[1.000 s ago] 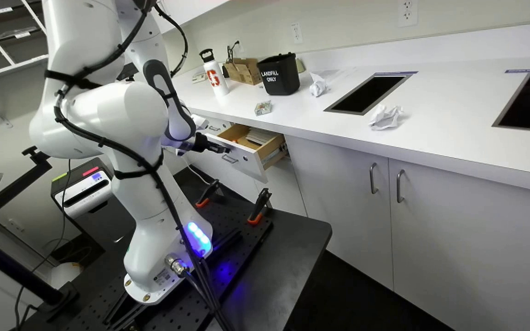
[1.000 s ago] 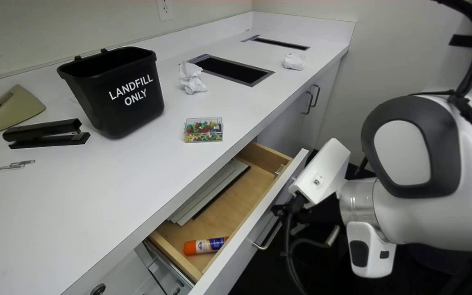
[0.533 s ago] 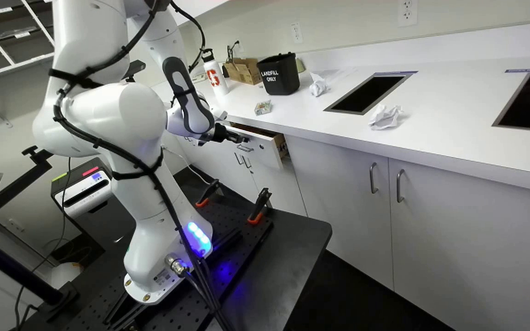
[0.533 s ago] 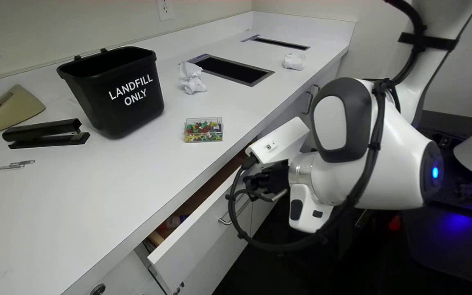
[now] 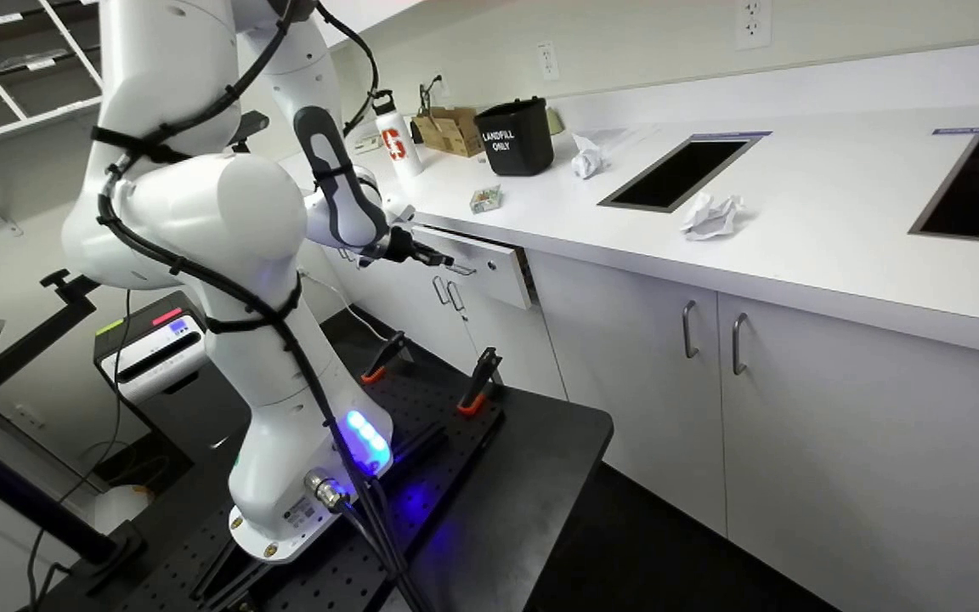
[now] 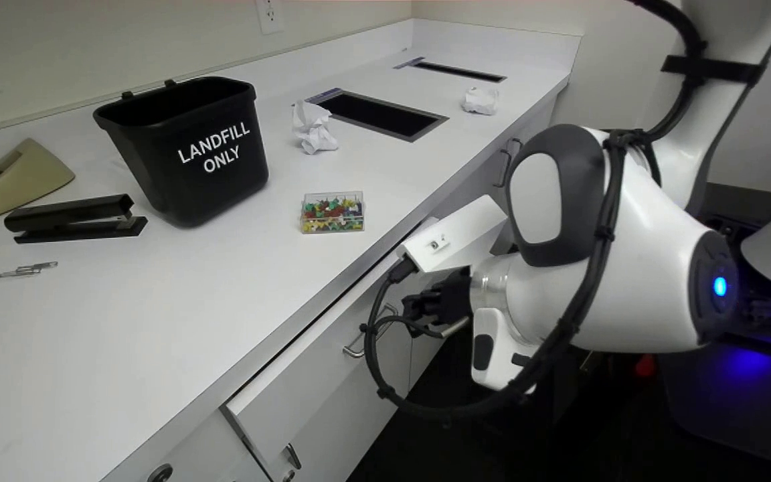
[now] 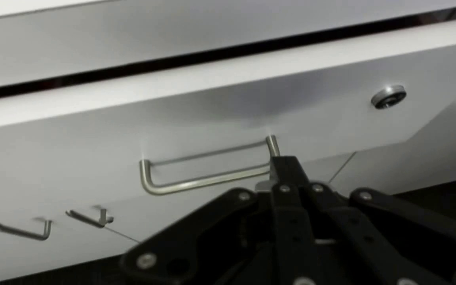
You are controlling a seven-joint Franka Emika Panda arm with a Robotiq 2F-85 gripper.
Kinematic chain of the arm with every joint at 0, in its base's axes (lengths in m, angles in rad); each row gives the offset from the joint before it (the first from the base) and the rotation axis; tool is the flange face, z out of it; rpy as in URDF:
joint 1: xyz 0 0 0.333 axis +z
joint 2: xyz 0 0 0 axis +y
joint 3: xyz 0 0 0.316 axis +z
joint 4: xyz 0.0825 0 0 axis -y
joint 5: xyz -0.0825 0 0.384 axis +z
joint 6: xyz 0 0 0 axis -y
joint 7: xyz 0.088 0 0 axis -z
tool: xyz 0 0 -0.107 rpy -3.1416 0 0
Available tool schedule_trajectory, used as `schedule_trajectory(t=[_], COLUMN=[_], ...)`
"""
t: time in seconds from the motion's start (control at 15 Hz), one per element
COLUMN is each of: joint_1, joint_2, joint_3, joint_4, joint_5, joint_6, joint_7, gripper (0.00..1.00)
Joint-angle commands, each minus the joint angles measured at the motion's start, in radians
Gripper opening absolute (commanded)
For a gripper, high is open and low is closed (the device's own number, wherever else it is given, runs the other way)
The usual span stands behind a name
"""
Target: Close the drawer
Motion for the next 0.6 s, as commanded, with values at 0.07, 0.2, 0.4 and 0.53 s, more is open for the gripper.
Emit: schedule_trajectory(t=[0.07, 0.2, 0.4, 0.53], joint_1=[0.015, 0.013, 0.008, 0.010], joint_2=[-0.222, -0.296, -0.370, -0.400], joint_3=[0.073, 0.099, 0.119, 0.122], joint_4=[-0.187, -0.235, -0.270, -0.277], joint_5=[0.191, 0.280, 0.385, 0.440], joint_6=[-0.034, -0.037, -0.021, -0.021], joint_7=[-0.021, -0.033, -0.084, -0.123], gripper=[0.00, 0.00, 0.00, 0.00])
